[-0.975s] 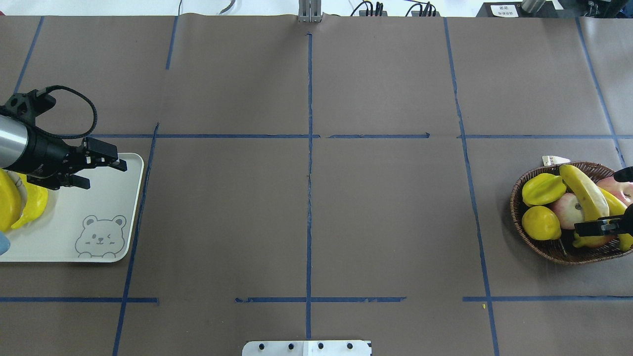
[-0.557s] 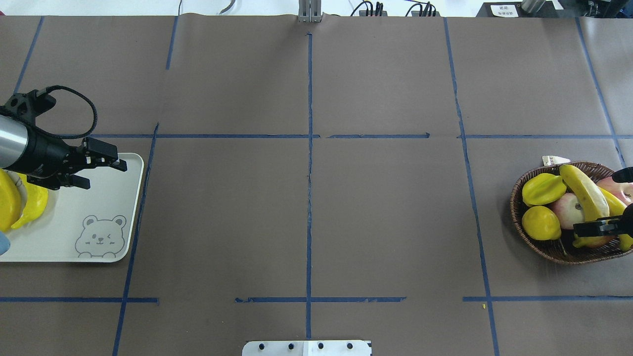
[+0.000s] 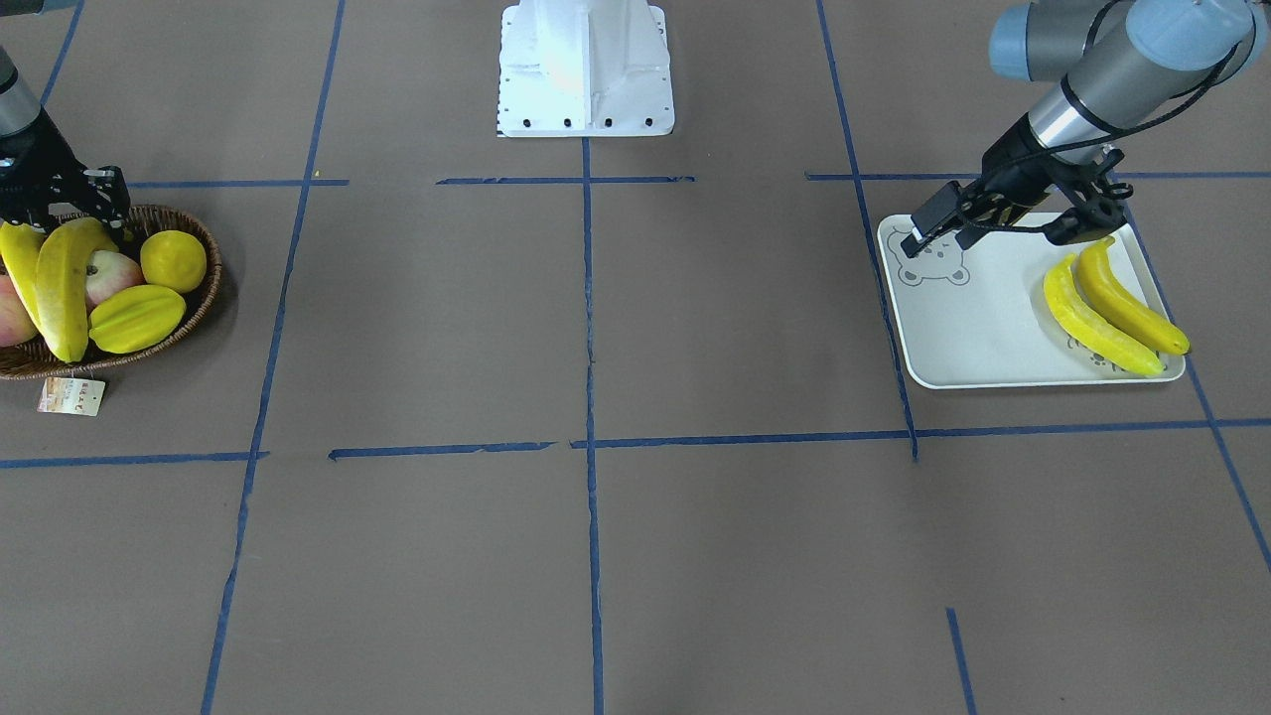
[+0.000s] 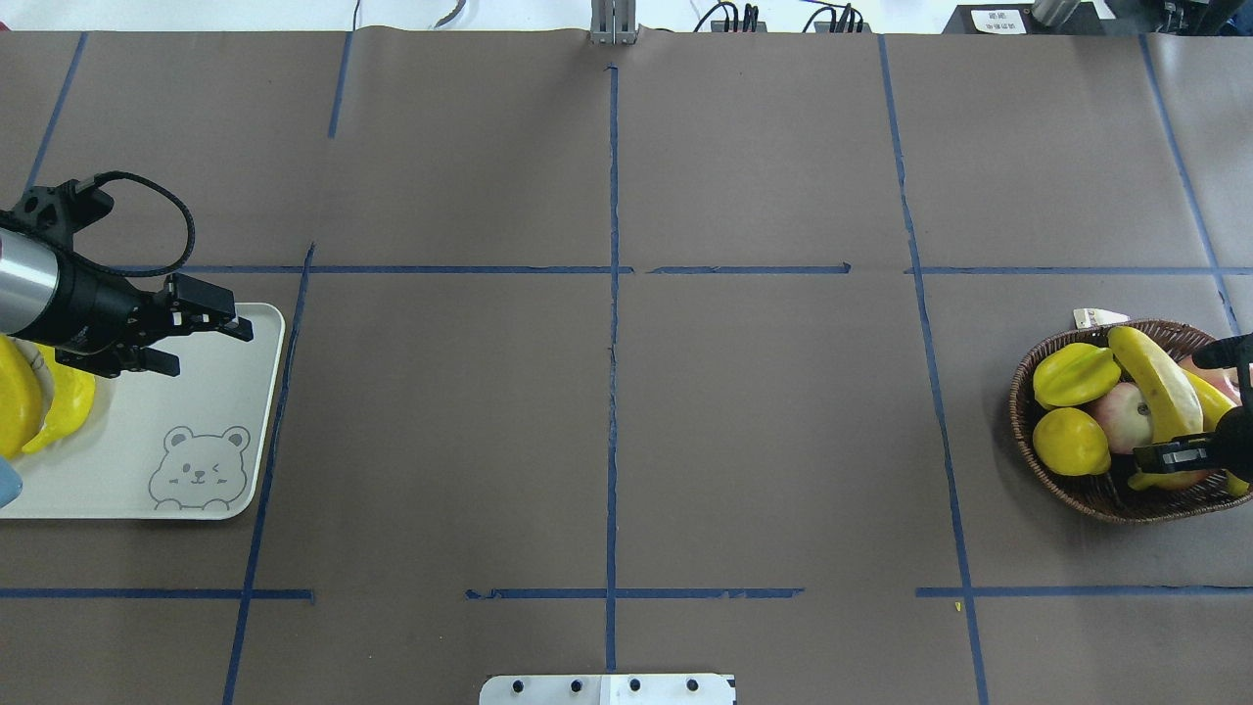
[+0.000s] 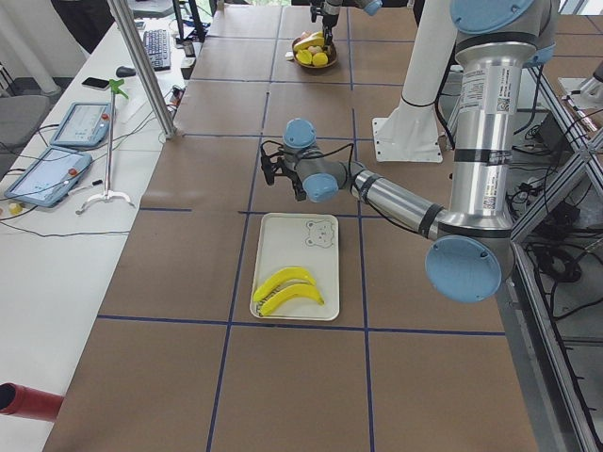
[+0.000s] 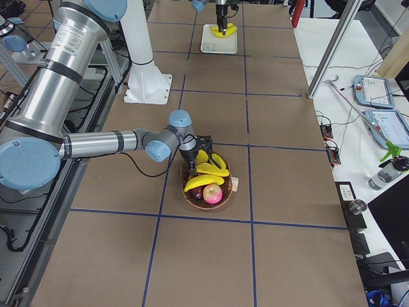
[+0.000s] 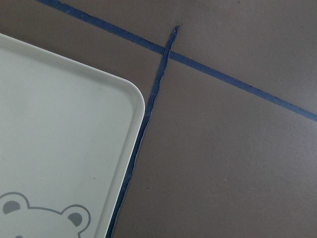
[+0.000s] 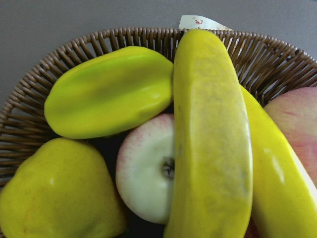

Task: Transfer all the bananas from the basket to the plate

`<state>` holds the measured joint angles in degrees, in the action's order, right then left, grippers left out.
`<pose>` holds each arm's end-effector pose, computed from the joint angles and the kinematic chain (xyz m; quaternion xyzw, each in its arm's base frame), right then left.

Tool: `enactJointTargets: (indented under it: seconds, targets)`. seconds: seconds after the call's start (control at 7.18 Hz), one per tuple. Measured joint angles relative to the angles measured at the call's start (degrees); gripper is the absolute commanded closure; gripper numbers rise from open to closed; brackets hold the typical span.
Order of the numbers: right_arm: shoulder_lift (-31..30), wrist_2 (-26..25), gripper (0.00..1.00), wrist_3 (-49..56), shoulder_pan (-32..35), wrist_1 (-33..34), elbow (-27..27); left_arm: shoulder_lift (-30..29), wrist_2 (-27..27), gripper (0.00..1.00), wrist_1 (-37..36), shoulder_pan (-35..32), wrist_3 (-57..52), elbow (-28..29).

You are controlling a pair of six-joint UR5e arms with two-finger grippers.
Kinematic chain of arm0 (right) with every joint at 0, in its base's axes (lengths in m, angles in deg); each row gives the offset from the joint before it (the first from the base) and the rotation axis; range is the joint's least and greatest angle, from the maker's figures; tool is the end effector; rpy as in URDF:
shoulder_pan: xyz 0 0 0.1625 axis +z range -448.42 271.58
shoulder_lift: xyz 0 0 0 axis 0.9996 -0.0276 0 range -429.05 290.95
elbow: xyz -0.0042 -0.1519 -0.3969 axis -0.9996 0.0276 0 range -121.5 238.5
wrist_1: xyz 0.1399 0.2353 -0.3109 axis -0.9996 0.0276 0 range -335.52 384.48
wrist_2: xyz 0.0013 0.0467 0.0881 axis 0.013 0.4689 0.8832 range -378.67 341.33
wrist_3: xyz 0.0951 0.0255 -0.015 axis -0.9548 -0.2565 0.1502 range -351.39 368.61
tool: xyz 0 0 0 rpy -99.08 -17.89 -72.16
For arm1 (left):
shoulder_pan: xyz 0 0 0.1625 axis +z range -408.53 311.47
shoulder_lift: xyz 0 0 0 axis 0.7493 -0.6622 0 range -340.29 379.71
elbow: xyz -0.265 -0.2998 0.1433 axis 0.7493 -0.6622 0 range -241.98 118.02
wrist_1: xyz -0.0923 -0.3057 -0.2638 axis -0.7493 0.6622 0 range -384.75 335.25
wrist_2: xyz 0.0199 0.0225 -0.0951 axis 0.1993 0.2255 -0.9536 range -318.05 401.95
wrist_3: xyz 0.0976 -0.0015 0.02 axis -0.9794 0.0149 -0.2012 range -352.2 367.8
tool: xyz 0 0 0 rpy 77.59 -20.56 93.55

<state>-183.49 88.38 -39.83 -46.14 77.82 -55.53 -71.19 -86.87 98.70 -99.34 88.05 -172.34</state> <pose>-0.1911 -0.3145 0.5700 0.1007 -0.3230 -0.0402 0.9402 0.2567 -0.4270 0.4087 -0.0363 0.5231 -0.1508 0.8380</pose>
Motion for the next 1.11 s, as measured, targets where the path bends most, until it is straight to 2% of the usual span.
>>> enactJointTargets:
  seconds: [0.28,0.42,0.84,1.11]
  targets:
    - [0.5,0.1,0.93,0.0,0.0,0.2,0.1,-0.1,0.0,0.00,0.0,0.0,0.0,0.0]
    - [0.5,0.1,0.97,0.2,0.1,0.2,0.2,-0.1,0.0,0.00,0.0,0.0,0.0,0.1]
    - [-1.6,1.1,1.00,2.7,3.1,0.2,-3.6,-0.2,0.0,0.00,0.2,0.0,0.0,0.2]
    - [-0.5,5.9,1.00,4.2,7.8,0.2,-6.2,-1.3,0.2,0.00,1.4,0.0,0.2,0.3]
